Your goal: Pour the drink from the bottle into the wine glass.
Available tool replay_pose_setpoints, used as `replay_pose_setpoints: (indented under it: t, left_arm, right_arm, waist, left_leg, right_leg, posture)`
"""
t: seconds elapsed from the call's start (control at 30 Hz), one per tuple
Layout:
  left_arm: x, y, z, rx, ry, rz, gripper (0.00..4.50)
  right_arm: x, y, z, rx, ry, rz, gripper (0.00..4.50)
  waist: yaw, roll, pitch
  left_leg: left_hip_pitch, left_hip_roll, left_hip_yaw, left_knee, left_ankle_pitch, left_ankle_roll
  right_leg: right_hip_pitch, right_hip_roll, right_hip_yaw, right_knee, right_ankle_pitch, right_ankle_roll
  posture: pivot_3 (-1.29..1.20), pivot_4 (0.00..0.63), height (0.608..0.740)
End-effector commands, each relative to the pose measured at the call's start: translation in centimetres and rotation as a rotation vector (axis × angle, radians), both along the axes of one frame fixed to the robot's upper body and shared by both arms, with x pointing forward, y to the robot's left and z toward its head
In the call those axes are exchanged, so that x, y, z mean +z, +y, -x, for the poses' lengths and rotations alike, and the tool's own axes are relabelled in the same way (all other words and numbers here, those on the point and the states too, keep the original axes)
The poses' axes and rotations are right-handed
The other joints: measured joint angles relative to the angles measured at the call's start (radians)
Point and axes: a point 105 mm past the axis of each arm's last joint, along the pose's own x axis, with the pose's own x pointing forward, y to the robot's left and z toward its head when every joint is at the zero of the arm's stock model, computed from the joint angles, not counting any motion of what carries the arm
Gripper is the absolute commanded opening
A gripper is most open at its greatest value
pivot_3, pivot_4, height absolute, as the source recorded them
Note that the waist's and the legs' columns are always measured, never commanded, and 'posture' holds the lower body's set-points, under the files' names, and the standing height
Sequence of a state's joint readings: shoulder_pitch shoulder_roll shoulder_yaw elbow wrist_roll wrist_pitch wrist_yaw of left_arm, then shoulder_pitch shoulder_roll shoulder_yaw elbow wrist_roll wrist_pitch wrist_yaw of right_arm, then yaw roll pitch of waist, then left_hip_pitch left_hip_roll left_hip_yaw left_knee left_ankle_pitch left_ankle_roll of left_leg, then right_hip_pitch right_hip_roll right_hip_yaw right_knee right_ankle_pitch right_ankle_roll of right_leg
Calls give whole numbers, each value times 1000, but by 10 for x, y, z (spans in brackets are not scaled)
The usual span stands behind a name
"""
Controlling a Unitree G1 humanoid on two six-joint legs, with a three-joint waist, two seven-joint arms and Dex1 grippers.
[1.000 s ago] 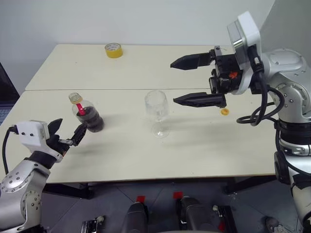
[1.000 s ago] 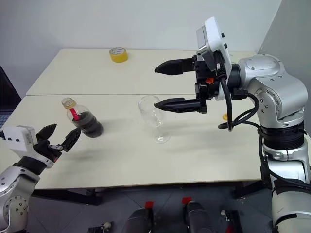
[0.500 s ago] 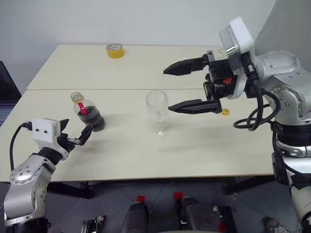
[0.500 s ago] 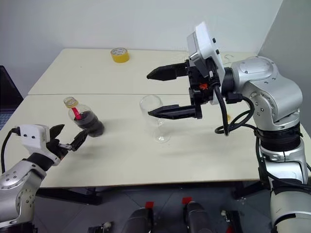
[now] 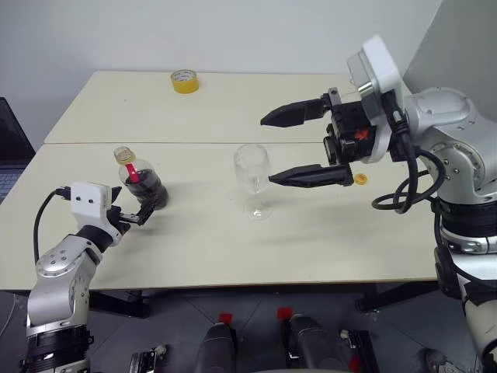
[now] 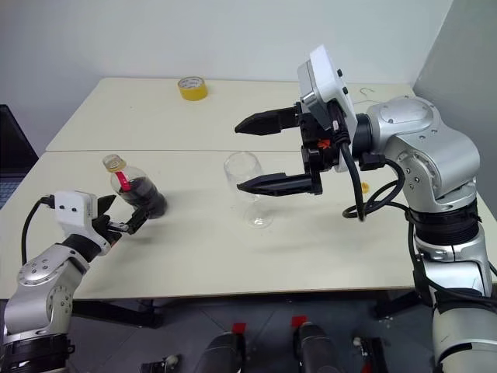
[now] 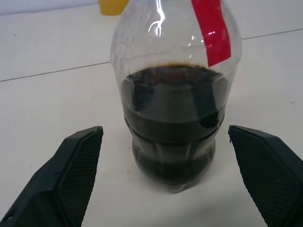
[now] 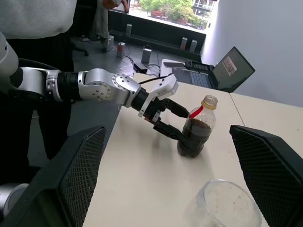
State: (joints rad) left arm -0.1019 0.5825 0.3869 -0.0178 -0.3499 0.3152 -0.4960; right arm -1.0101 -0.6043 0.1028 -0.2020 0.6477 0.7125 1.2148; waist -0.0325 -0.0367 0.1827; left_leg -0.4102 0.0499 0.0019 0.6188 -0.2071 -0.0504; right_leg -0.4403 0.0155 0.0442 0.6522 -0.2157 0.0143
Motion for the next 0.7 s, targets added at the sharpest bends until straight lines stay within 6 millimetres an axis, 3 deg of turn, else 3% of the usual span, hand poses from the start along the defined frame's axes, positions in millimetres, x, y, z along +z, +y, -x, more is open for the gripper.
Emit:
replay_pose_setpoints:
  t: [0.03, 0.3, 0.7]
  left_arm:
    - [12, 1, -5, -4, -48, -26, 4500]
    - [11, 2, -16, -5, -60, -15, 4500]
    - [8, -5, -33, -37, -65, -11, 4500]
  right_arm:
    - [3, 2, 5, 3, -35, 4, 4479]
    - [-1, 4, -4, -52, -36, 16, 4479]
    - [-3, 5, -6, -63, -35, 30, 4479]
  waist:
    - [1, 0, 0]
    - [0, 0, 0]
    - [0, 0, 0]
  left_leg:
    - [0, 0, 0, 1, 0, 0]
    - [0, 0, -1, 10, 0, 0]
    - [0, 0, -1, 10, 0, 0]
  right_leg:
    - [0, 0, 0, 1, 0, 0]
    - [0, 0, 0, 10, -3, -5]
    - [0, 0, 0, 10, 0, 0]
  posture:
    - [0, 150, 740]
    - [0, 150, 740]
    - [0, 150, 740]
